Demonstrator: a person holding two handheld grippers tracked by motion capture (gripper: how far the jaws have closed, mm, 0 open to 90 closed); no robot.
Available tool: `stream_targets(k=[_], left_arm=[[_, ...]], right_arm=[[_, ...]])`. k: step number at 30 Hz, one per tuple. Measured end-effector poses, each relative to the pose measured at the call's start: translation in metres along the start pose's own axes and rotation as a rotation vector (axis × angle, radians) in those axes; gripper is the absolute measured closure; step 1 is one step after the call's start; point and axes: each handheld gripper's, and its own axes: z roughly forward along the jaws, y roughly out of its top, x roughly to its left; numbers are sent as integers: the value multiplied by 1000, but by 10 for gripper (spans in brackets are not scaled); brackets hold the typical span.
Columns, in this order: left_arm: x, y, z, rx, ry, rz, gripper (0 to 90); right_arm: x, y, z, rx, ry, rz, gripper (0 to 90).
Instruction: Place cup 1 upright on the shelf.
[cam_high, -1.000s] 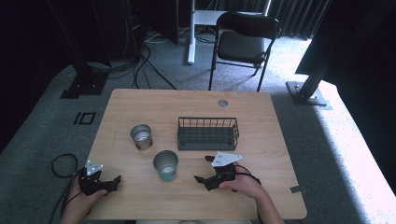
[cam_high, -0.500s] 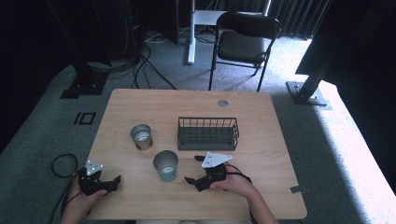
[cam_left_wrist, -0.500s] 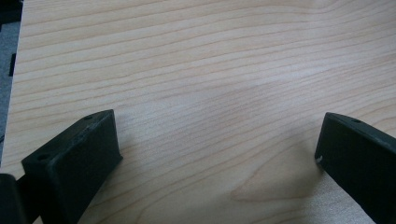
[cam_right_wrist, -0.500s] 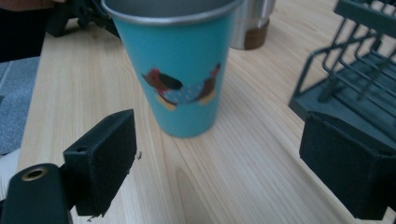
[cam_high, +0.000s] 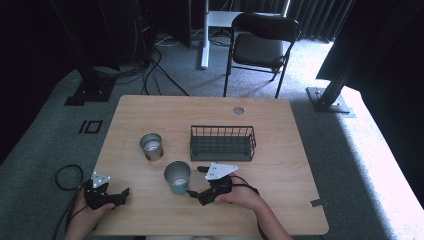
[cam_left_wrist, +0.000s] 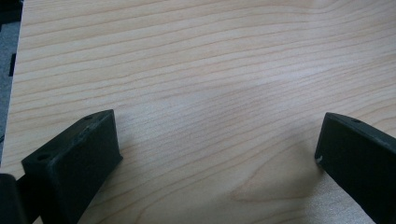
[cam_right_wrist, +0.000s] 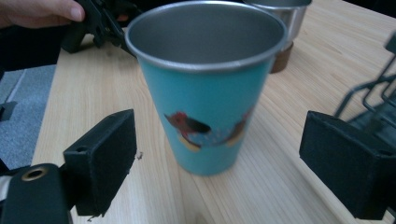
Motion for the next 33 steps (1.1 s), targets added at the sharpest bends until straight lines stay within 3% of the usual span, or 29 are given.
stream_targets(k=[12, 33], left_arm=[[0, 0, 0, 0, 0, 0, 4], [0, 0, 0, 0, 0, 0, 4]], right_arm=[[7, 5, 19, -14, 24, -4, 108], [7, 13, 38, -102, 5, 29, 108]])
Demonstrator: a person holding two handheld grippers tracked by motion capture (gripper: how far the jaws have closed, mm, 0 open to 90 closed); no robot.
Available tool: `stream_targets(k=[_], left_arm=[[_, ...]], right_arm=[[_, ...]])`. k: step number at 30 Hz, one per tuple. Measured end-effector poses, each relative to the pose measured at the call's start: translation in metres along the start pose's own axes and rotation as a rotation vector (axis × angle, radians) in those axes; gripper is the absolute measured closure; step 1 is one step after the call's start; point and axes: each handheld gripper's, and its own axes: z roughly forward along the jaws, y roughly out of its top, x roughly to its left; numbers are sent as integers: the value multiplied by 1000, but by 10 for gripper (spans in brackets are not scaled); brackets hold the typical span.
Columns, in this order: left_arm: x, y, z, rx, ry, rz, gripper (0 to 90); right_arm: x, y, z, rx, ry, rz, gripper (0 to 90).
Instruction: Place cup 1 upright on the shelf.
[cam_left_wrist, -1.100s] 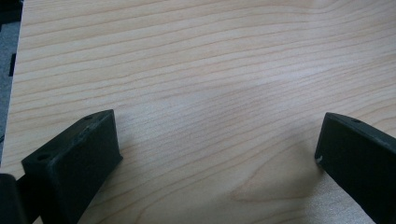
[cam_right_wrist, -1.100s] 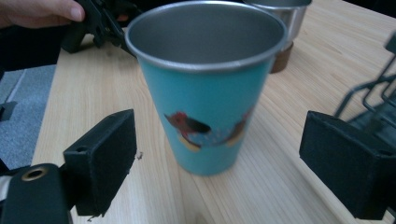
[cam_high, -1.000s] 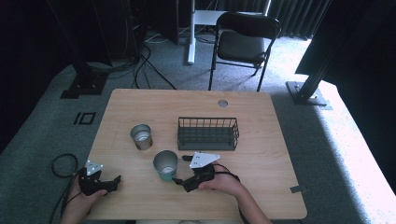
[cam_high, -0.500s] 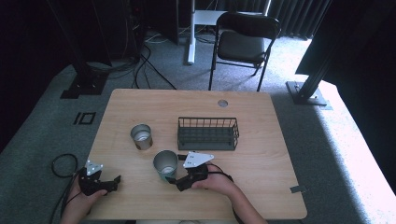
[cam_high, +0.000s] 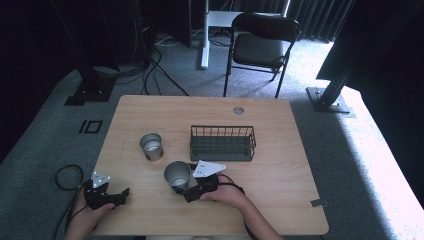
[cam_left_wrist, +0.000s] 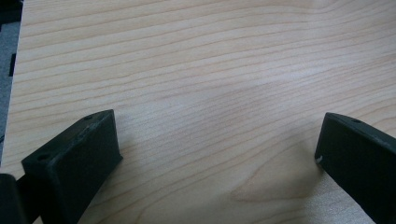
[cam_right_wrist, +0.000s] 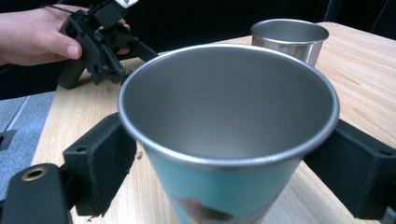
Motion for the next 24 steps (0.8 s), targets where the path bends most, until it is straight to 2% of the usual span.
stream_targets(k=[5, 18, 22, 24], left_arm=[[0, 0, 0, 0, 0, 0, 4], [0, 0, 0, 0, 0, 0, 4], [0, 0, 0, 0, 0, 0, 3], [0, 0, 0, 0, -1, 0, 4]], right_arm=[[0, 2, 5, -12, -9, -11, 108], [0, 2, 15, -30, -1, -5, 109], [1, 2, 18, -36, -32, -16, 124], [2, 3, 19, -29, -24, -15, 125]])
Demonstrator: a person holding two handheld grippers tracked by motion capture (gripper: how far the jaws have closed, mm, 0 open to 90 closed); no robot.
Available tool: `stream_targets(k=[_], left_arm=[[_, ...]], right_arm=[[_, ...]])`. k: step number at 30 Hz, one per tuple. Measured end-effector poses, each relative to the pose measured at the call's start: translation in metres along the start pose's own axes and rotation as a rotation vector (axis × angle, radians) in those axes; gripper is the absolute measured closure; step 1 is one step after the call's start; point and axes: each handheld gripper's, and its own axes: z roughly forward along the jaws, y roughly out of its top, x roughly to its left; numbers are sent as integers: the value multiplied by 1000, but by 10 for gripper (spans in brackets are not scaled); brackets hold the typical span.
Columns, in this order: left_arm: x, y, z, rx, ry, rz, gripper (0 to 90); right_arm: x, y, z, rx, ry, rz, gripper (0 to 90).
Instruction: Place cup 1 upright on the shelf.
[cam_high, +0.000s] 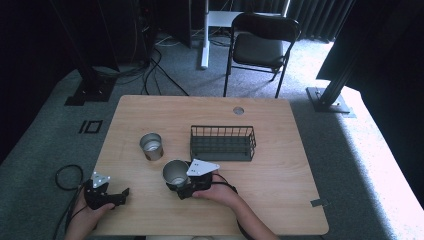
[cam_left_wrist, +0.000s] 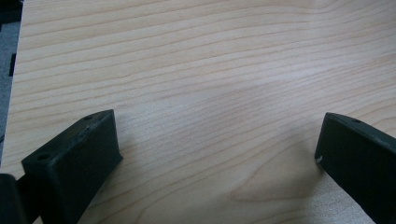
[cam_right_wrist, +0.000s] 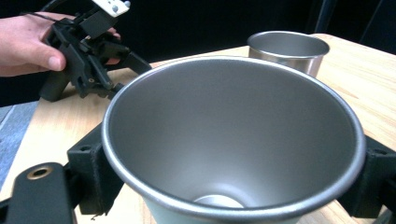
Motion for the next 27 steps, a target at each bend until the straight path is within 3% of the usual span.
stream_targets(k=[6, 11, 27], left_arm=[[0, 0, 0, 0, 1, 0, 4], [0, 0, 0, 0, 1, 0, 4], [0, 0, 0, 0, 1, 2, 4]], right_arm=[[2, 6, -1, -8, -1, -3, 126], [-1, 18, -6, -17, -12, 29, 126], [-2, 56, -23, -73, -36, 3, 126]])
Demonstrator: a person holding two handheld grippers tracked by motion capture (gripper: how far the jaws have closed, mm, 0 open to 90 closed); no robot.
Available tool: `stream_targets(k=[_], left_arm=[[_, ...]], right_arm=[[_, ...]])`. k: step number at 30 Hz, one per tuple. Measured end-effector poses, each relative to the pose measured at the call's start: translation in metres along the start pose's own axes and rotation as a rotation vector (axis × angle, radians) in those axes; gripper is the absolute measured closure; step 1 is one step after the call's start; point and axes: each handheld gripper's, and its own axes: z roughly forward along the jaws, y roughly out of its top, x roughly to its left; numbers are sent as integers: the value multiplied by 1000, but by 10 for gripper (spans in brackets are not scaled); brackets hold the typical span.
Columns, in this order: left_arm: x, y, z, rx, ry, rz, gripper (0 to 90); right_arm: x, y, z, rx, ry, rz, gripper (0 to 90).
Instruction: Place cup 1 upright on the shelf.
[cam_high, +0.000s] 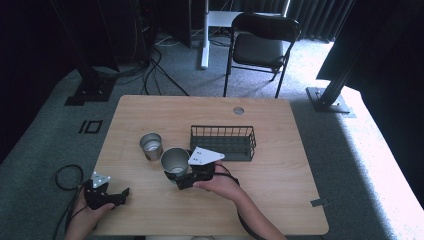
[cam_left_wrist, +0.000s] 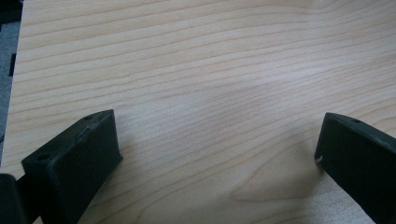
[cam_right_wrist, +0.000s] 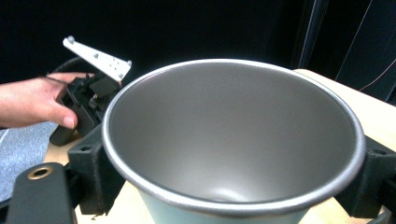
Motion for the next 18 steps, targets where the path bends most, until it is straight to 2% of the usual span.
stream_targets(k=[4, 10, 14, 18], left_arm=[[0, 0, 0, 0, -1, -1, 4], [0, 0, 0, 0, 0, -1, 4], [0, 0, 0, -1, 0, -2, 3], [0, 0, 0, 2, -1, -1, 3]], right_arm=[[-4, 11, -5, -25, -14, 10, 126], [-12, 27, -15, -55, -58, -2, 126], [-16, 34, -21, -78, -61, -1, 126], [-24, 46, -29, -104, -93, 2, 127]])
